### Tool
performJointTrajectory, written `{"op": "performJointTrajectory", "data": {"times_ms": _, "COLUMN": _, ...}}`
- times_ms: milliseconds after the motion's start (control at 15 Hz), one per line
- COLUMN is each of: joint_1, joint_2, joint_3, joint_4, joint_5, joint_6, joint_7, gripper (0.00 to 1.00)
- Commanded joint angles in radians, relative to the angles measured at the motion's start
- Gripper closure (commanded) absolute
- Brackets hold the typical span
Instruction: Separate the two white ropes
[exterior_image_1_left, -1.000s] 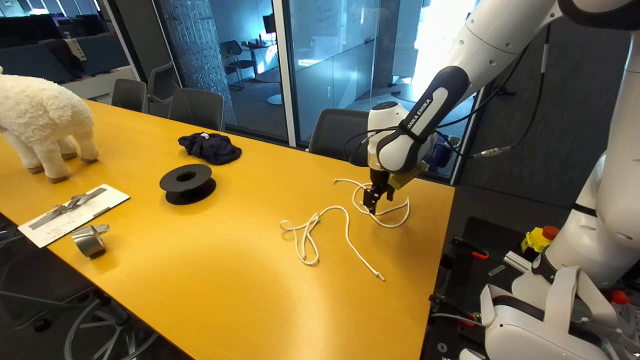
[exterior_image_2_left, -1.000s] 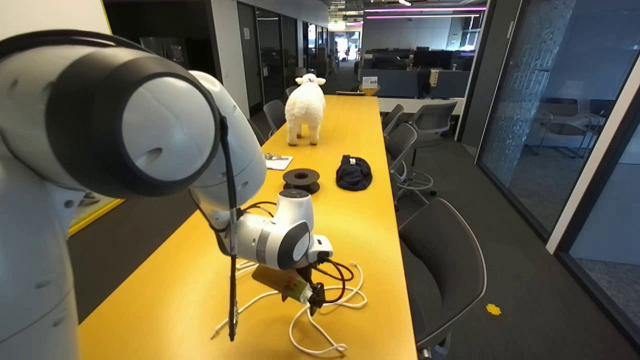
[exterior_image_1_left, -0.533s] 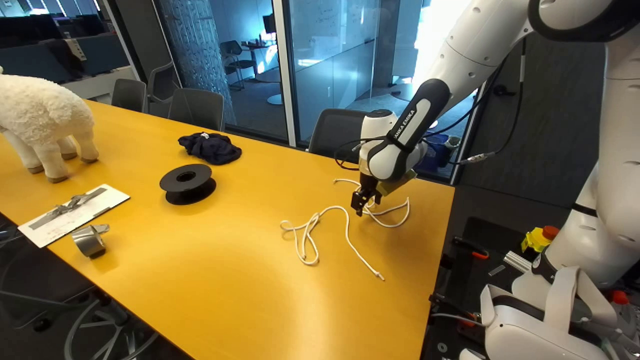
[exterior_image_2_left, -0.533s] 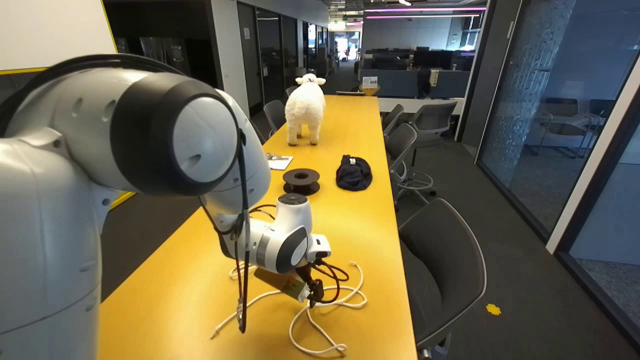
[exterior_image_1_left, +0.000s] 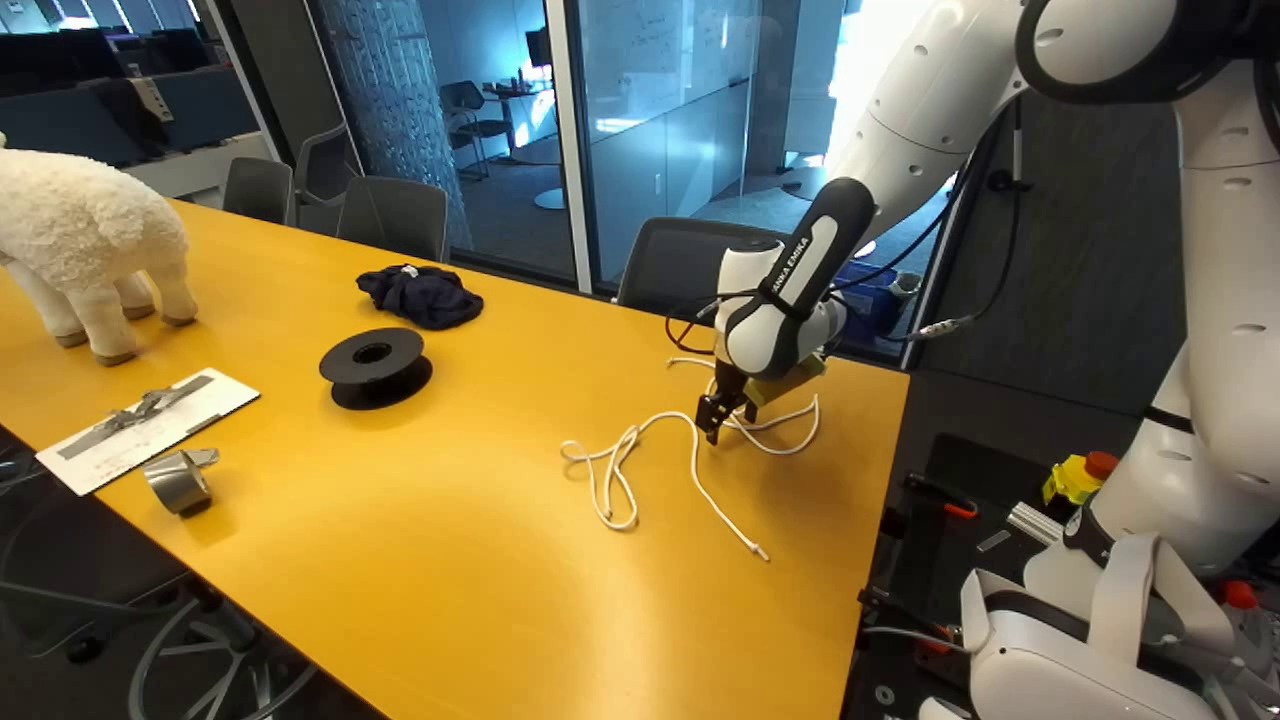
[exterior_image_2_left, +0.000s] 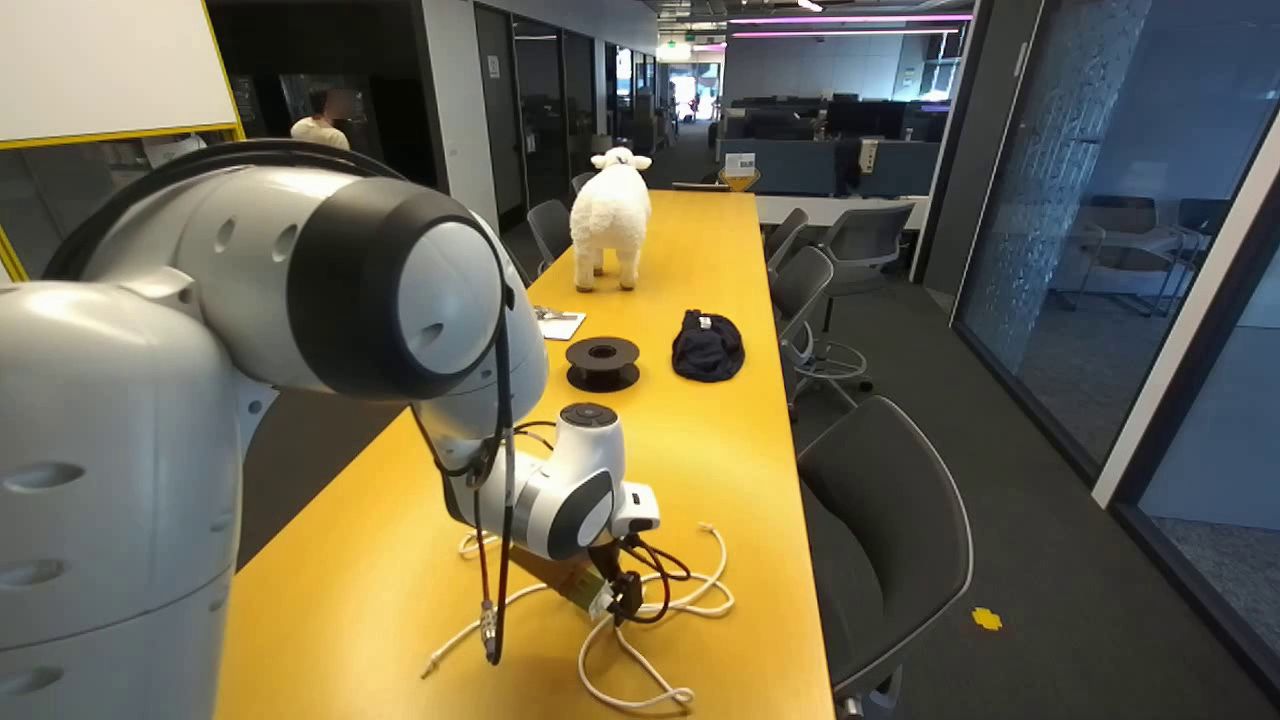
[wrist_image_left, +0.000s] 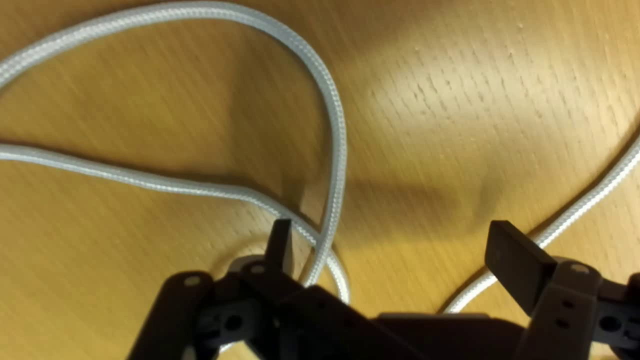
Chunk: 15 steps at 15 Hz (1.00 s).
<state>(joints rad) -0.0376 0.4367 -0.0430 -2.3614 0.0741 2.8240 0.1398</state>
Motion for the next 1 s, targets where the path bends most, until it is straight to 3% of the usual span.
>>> {"op": "performJointTrajectory", "data": {"times_ms": 0, "joint_1": -0.019, "joint_2": 0.020, "joint_3": 0.018, "joint_4": 0.020, "joint_5": 0.033, "joint_6": 0.023, "joint_7": -0.019, "gripper": 0.00}}
{"op": "performJointTrajectory", "data": {"times_ms": 200, "joint_1": -0.021, "joint_2": 0.025, "joint_3": 0.016, "joint_4": 0.022, "joint_5": 0.039, "joint_6": 0.025, "joint_7": -0.017, "gripper": 0.00}}
{"op": "performJointTrajectory", "data": {"times_ms": 267, "joint_1": -0.023, "joint_2": 0.025, "joint_3": 0.017, "joint_4": 0.022, "joint_5": 0.042, "joint_6": 0.029, "joint_7": -0.018, "gripper": 0.25}}
{"op": "performJointTrajectory", "data": {"times_ms": 333, "joint_1": -0.023, "joint_2": 0.026, "joint_3": 0.016, "joint_4": 0.022, "joint_5": 0.044, "joint_6": 0.031, "joint_7": -0.017, "gripper": 0.26}}
{"op": "performJointTrajectory", "data": {"times_ms": 933, "joint_1": -0.030, "joint_2": 0.020, "joint_3": 0.011, "joint_4": 0.028, "joint_5": 0.054, "joint_6": 0.025, "joint_7": -0.007, "gripper": 0.93}}
